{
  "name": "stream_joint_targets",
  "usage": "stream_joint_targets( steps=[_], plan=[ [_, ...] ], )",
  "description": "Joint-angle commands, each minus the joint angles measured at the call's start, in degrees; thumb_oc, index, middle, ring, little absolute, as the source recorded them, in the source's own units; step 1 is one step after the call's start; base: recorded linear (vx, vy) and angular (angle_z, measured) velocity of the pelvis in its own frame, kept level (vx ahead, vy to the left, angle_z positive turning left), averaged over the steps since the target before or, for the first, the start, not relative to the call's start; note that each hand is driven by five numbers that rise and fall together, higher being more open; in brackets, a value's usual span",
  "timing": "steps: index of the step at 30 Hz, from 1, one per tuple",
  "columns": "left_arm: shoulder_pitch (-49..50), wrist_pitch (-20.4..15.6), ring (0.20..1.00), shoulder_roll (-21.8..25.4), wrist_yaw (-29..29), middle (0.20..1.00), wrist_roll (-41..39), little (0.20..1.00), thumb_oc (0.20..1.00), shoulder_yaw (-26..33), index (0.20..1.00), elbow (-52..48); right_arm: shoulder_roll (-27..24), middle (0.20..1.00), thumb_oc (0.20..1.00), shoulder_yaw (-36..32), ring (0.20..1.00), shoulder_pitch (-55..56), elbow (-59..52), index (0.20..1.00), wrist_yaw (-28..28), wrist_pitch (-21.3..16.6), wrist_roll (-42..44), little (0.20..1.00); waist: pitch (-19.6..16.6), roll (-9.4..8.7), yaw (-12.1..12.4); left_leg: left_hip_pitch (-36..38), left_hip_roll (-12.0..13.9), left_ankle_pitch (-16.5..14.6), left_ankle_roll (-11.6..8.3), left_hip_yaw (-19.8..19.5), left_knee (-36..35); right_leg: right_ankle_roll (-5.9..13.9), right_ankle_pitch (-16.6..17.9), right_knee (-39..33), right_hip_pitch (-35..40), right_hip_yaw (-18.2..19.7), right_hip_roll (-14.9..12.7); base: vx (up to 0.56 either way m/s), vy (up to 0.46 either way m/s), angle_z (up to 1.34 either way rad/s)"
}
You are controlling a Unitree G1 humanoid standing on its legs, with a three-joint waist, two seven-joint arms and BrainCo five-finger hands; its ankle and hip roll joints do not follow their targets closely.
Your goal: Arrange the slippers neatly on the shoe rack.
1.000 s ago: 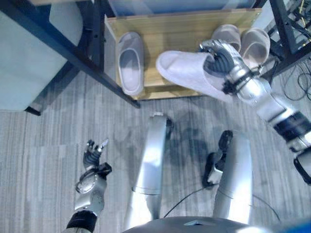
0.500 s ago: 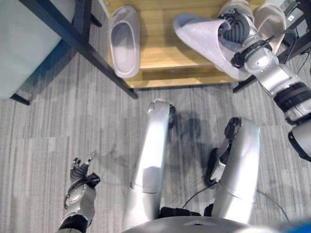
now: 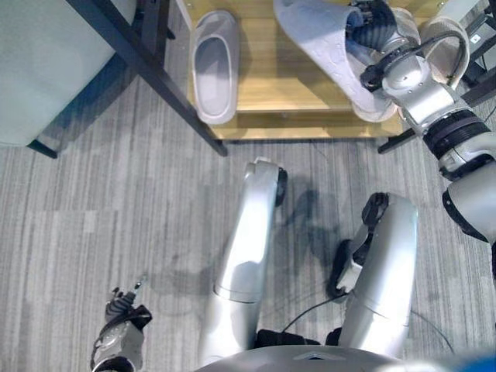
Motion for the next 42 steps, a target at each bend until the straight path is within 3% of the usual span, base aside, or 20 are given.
stream_joint_targets(
  steps=[1, 16, 18, 30, 42],
  plan=[
    [1.9, -1.1, 1.0, 3.9, -1.0, 1.0, 0.9, 1.0, 1.0, -6.5, 1.0, 1.6, -0.7, 0.2, 0.2, -1.7, 0.2, -8.5, 1.9, 0.2, -0.9, -4.1, 3.6, 0.2, 0.5, 0.39, 3.4, 5.4, 1.2, -9.5, 5.27, -2.3, 0.9, -5.59, 6.1, 2.0, 3.2, 6.3, -1.4, 0.03, 0.021, 0.02],
    [0.9, -2.0, 1.0, 5.2, -1.5, 1.0, 2.4, 1.0, 1.0, -9.2, 1.0, 3.7, 2.8, 0.2, 0.2, -2.7, 0.2, -9.0, 8.9, 0.2, -1.6, -4.7, 6.2, 0.2, 0.5, 0.82, 5.7, 5.4, 0.5, -10.9, 5.44, -3.2, 0.8, -6.34, 6.1, 0.7, 4.6, 4.9, -2.8, 0.01, 0.02, 0.01],
    [0.7, -1.8, 1.0, 5.1, -1.4, 1.0, 2.9, 1.0, 1.0, -10.2, 1.0, 3.7, 3.4, 1.0, 1.0, -3.0, 1.0, -9.0, 10.0, 1.0, -2.1, -4.5, 5.9, 1.0, 0.5, 0.67, 5.6, 5.4, 0.2, -11.0, 5.54, -3.4, 0.9, -6.7, 6.1, 0.6, 4.7, 4.6, -2.9, 0.0, 0.0, 0.0],
    [0.2, -0.9, 1.0, 4.7, -3.0, 1.0, 2.7, 1.0, 1.0, -14.1, 1.0, 3.7, 6.0, 1.0, 1.0, -4.2, 1.0, -10.3, 18.3, 1.0, -1.3, -3.7, 11.8, 1.0, 0.5, 0.9, 5.3, 5.4, 0.4, -11.1, 4.96, -2.7, 0.2, -7.95, 6.0, 0.4, 4.8, 4.1, -3.3, -0.01, 0.005, 0.01],
    [-2.1, 0.0, 1.0, 3.5, -3.8, 1.0, 4.0, 1.0, 1.0, -14.9, 1.0, 5.0, 9.8, 1.0, 1.0, -4.3, 1.0, -7.4, 15.8, 1.0, 0.5, -3.5, 13.6, 1.0, 0.5, 0.11, 3.8, 5.4, 0.8, -11.2, 4.24, -2.1, 0.8, -8.06, 5.8, 1.5, 3.9, 5.7, -2.6, -0.01, 0.015, 0.0]
  ],
)
